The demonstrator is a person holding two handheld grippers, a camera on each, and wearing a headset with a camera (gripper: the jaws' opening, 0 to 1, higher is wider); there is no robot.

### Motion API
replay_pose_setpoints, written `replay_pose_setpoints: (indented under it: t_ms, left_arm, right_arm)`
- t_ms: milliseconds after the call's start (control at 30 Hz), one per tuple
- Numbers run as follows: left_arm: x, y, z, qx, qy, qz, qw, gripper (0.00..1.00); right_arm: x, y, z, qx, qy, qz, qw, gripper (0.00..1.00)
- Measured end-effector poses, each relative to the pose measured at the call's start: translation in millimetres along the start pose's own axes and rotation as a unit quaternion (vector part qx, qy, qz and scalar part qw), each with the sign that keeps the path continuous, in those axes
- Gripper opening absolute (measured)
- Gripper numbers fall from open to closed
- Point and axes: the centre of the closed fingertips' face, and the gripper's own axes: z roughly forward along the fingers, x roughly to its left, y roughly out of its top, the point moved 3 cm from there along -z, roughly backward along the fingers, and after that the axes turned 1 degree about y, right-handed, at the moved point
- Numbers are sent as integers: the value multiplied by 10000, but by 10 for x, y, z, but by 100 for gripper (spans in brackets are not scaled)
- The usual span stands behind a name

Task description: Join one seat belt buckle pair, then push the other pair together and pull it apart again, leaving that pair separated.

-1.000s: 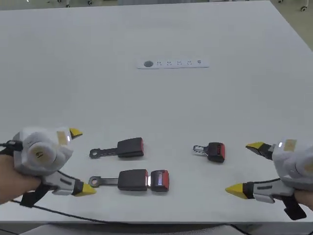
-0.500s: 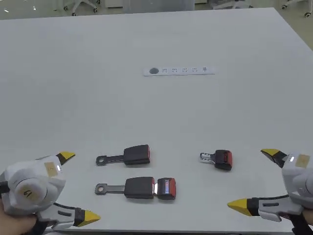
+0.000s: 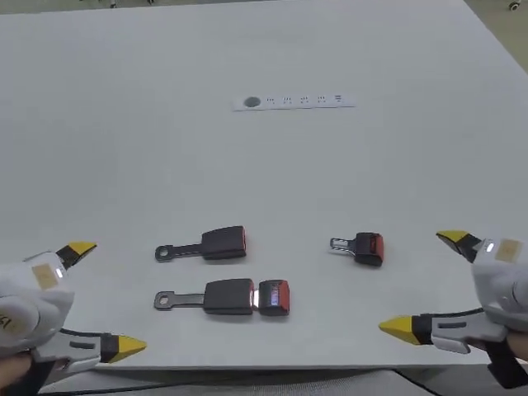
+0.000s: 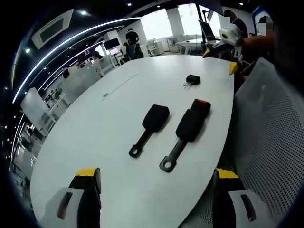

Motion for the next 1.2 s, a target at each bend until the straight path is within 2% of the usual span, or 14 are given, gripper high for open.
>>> replay_pose_setpoints:
  t_ms: [133, 267, 367, 633, 1200]
  left_arm:
    - [-48, 7, -2, 2, -109, 43, 9999, 100]
    - [-115, -59, 14, 121, -153, 65, 9998, 100]
    - [-157, -73, 5, 127, -186, 96, 9997, 100]
    - [-124, -68, -22, 41, -91, -19, 9999, 100]
    - [-158, -38, -11, 45, -133, -31, 9999, 100]
  right_arm:
    - [-5, 14, -4, -30, -17, 52, 10000, 100]
    - [-4, 21, -9, -35, -28, 82, 10000, 100]
    - [6, 24, -5, -38, -28, 118, 9999, 100]
    - [19, 38, 4, -45, -42, 146, 9999, 100]
    - [25, 105, 20, -36, 48, 130, 9999, 100]
